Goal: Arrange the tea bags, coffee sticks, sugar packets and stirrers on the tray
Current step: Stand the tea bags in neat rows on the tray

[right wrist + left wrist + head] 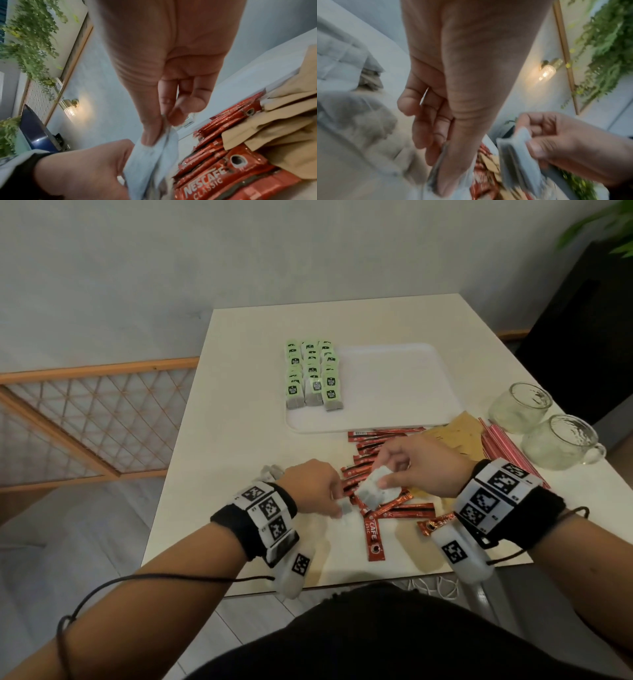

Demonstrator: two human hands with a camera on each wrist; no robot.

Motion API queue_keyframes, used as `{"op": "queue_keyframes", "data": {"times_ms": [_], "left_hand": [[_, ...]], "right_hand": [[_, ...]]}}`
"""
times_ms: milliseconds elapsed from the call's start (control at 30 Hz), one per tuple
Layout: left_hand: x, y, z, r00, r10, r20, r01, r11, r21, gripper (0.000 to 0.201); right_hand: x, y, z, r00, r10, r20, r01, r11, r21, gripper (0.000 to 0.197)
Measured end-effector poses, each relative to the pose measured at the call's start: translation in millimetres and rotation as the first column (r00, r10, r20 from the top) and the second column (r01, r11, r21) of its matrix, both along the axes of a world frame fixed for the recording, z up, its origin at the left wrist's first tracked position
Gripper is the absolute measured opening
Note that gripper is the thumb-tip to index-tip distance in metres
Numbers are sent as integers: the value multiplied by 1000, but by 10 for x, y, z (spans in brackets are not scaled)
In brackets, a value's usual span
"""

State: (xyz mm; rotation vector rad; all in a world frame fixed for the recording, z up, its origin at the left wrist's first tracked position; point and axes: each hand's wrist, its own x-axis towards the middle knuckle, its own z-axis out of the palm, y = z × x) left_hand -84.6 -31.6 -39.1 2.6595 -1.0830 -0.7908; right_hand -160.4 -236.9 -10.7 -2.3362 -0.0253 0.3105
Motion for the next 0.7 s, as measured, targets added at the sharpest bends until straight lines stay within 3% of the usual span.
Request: {"op": "queue_keyframes", "data": {"times_ms": [67, 167, 267, 367, 433, 500, 600, 700], "left_hand": [[74, 51, 59, 992, 112, -62, -119, 986, -114, 26], [144, 122, 133, 932, 257, -255, -331, 892, -308, 19], [113, 144, 211, 828, 256, -500, -477, 790, -386, 14], [77, 145, 216, 790, 203, -578, -494, 769, -405, 16], [73, 166, 194, 816, 174, -551, -452, 787, -421, 16], [104, 209, 155, 887, 173, -429, -352, 854, -383, 24], [141, 286, 107, 992, 103, -70, -109, 990, -89, 43], [182, 320, 64, 997, 30, 65, -37, 993, 110, 53]], "right_hand": [[0, 9, 19, 999, 25, -33, -24, 999, 44, 17], [10, 40, -2, 1000, 18, -21, -16, 993, 115, 15], [60, 71, -86, 995, -92, 41, 86, 988, 126, 16], [108, 111, -131, 981, -145, 125, 134, 987, 91, 15], [114, 135, -130, 982, -116, 148, 102, 990, 97, 12], [105, 149, -130, 986, -85, 144, 68, 991, 113, 13], [102, 134, -146, 987, -82, 135, 69, 993, 100, 16], [107, 110, -143, 992, -75, 101, 61, 989, 132, 16]]}}
